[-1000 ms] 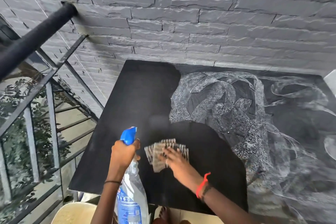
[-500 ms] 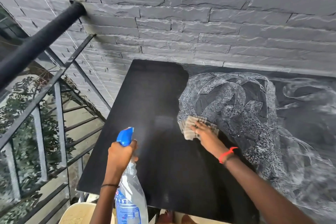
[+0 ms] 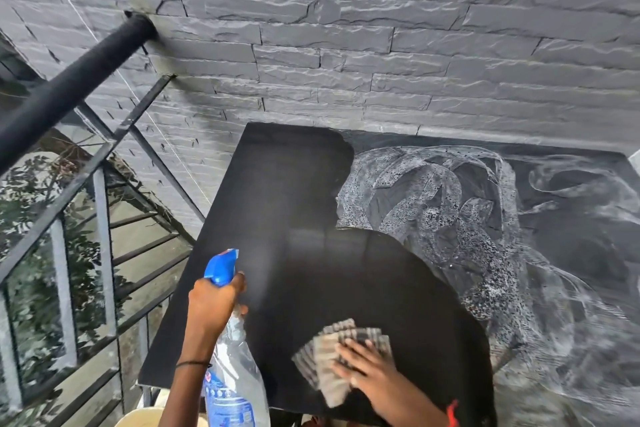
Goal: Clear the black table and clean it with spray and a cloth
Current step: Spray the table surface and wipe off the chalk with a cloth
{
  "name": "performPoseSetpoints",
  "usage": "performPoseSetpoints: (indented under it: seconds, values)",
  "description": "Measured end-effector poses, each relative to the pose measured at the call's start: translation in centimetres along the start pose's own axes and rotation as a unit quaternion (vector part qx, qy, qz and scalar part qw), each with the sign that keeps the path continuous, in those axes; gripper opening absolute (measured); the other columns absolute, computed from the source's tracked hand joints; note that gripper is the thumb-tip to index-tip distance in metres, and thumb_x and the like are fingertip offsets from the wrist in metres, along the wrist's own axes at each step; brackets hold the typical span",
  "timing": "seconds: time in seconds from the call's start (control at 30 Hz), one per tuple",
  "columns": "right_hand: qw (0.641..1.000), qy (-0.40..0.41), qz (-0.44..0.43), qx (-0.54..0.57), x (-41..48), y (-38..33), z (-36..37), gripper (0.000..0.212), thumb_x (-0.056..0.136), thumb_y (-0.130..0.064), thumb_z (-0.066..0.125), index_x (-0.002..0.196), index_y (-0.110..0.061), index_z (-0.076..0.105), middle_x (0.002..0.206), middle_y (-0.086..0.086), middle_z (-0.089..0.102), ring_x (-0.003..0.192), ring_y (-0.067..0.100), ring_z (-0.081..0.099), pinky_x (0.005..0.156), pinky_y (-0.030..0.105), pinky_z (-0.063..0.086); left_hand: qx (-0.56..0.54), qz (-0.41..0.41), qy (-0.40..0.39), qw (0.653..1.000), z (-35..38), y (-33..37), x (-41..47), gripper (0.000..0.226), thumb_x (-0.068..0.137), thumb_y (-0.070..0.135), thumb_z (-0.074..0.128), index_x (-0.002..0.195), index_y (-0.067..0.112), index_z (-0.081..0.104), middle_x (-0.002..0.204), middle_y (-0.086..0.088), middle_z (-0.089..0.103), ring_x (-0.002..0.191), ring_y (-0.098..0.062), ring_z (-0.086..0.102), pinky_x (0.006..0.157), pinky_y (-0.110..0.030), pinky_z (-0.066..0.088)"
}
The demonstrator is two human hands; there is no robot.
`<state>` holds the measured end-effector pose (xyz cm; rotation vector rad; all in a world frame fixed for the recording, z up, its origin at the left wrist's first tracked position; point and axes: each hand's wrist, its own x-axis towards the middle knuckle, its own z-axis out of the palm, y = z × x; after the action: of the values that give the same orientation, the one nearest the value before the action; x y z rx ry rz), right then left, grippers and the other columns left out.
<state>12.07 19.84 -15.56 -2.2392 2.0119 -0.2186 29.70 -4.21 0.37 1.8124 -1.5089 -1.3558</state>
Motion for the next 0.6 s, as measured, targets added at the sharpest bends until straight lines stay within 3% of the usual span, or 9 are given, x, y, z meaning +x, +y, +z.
performPoseSetpoints:
  seconds: [0.03, 0.1, 0.2, 0.23, 0.33, 0.43, 0.6]
  values:
    - [1.0, 0.018, 0.01, -0.019, -1.8, 1.8, 0.1, 0.04, 0.097, -0.015, 0.023, 0.117, -0.038, 0.048, 0.157, -0.012, 0.009, 0.144, 0.009, 0.007, 0.106, 0.033, 0.018, 0.001, 0.0, -0.005, 1.0, 0.3, 0.3, 0.1, 0.024, 0.077, 0.021, 0.07, 0.083, -0.002, 0.066, 0.068, -0.014, 0.065, 0.045, -0.022, 0.061, 0.064, -0.042, 0.056]
    - [0.997, 0.031, 0.067, -0.017, -3.8, 5.8, -1.6, 0.047, 0.085, -0.008, 0.033, 0.123, -0.035, 0.044, 0.157, -0.013, -0.001, 0.144, 0.009, 0.008, 0.11, 0.024, 0.011, 0.004, 0.002, -0.014, 1.0, 1.0, 0.7, 0.1, 0.024, 0.074, 0.022, 0.069, 0.079, -0.002, 0.066, 0.067, -0.015, 0.067, 0.038, -0.017, 0.061, 0.063, -0.04, 0.056]
    - [0.979, 0.007, 0.193, 0.066, -3.4, 12.1, -3.9, 0.093, 0.059, 0.015, 0.059, 0.136, -0.033, 0.039, 0.147, -0.012, 0.027, 0.128, 0.027, 0.047, 0.11, 0.01, 0.007, -0.005, 0.007, -0.036, 0.999, 2.2, 1.3, -0.2, 0.03, 0.066, 0.028, 0.065, 0.076, -0.001, 0.065, 0.062, -0.013, 0.066, 0.038, -0.017, 0.06, 0.062, -0.044, 0.057]
    - [0.97, -0.007, 0.228, 0.085, -2.3, 13.5, -4.5, 0.096, 0.06, 0.019, 0.062, 0.14, -0.029, 0.04, 0.142, -0.007, 0.034, 0.124, 0.032, 0.051, 0.109, 0.011, 0.008, -0.001, 0.01, -0.045, 0.999, 2.7, 1.6, -0.3, 0.028, 0.066, 0.029, 0.065, 0.073, 0.002, 0.064, 0.06, -0.011, 0.065, 0.038, -0.017, 0.06, 0.061, -0.043, 0.057]
    - [0.956, -0.016, 0.275, 0.096, 2.7, 14.7, -6.5, 0.073, 0.079, 0.013, 0.052, 0.142, -0.023, 0.037, 0.15, 0.001, 0.03, 0.139, 0.024, 0.032, 0.11, 0.013, 0.003, 0.039, 0.025, -0.062, 0.997, 4.2, 2.6, -0.7, 0.018, 0.078, 0.018, 0.067, 0.066, 0.006, 0.062, 0.054, -0.008, 0.061, 0.036, -0.016, 0.061, 0.058, -0.033, 0.052]
    - [0.952, -0.001, 0.281, 0.12, 5.9, 12.8, -6.7, 0.073, 0.079, 0.014, 0.045, 0.142, -0.024, 0.038, 0.154, 0.001, 0.025, 0.142, 0.021, 0.023, 0.112, 0.017, 0.002, 0.062, 0.04, -0.097, 0.993, 6.0, 4.0, -0.5, 0.02, 0.077, 0.022, 0.066, 0.069, 0.004, 0.065, 0.053, -0.007, 0.064, 0.04, -0.018, 0.064, 0.065, -0.037, 0.055]
    - [0.968, -0.002, 0.221, 0.116, 3.0, 9.9, -5.7, 0.078, 0.08, 0.017, 0.038, 0.145, -0.027, 0.03, 0.156, -0.002, 0.017, 0.144, 0.017, 0.013, 0.11, 0.018, -0.004, 0.068, 0.066, -0.141, 0.985, 10.0, 7.4, 0.5, 0.023, 0.07, 0.025, 0.061, 0.07, 0.002, 0.064, 0.045, -0.003, 0.061, 0.043, -0.022, 0.065, 0.068, -0.043, 0.059]
